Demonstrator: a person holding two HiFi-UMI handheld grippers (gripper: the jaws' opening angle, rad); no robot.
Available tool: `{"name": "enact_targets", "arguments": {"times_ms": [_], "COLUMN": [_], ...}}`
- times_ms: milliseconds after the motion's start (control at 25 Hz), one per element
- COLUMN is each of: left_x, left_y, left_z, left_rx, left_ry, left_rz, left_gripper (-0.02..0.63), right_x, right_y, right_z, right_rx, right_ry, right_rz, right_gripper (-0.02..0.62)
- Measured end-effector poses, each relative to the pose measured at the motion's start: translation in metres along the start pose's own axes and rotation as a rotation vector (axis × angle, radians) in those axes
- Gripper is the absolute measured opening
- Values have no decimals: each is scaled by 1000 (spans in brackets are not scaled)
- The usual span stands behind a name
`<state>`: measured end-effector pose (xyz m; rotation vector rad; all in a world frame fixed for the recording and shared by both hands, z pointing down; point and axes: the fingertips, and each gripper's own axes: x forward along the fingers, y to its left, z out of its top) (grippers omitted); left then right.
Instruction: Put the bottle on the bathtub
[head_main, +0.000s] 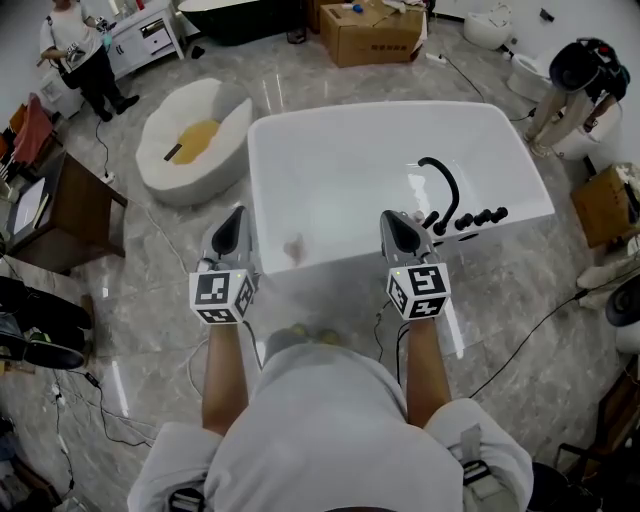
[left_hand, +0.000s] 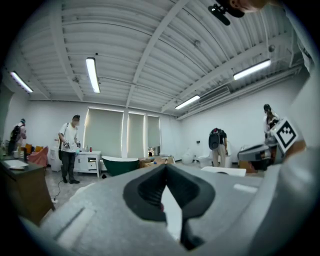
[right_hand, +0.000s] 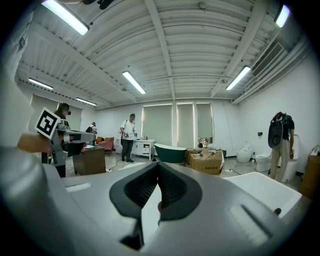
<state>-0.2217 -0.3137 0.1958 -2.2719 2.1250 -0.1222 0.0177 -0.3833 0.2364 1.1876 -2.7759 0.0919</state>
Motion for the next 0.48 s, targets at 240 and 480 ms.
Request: {"name": "enact_targets", "arguments": {"times_ms": [240, 480], "left_x": [2, 3], "left_y": [-7, 2], "left_z": [11, 26], "left_rx": [15, 5], "left_ry": [-15, -44], "left_rz": [-25, -34], "left_gripper": [-2, -2], "right_x": [-5, 1], "right_y": [-1, 2], "right_z": [9, 23], "right_rx": [0, -3], "right_ry": [-13, -20], "right_rz": [-2, -19], "right_gripper": [3, 3]}}
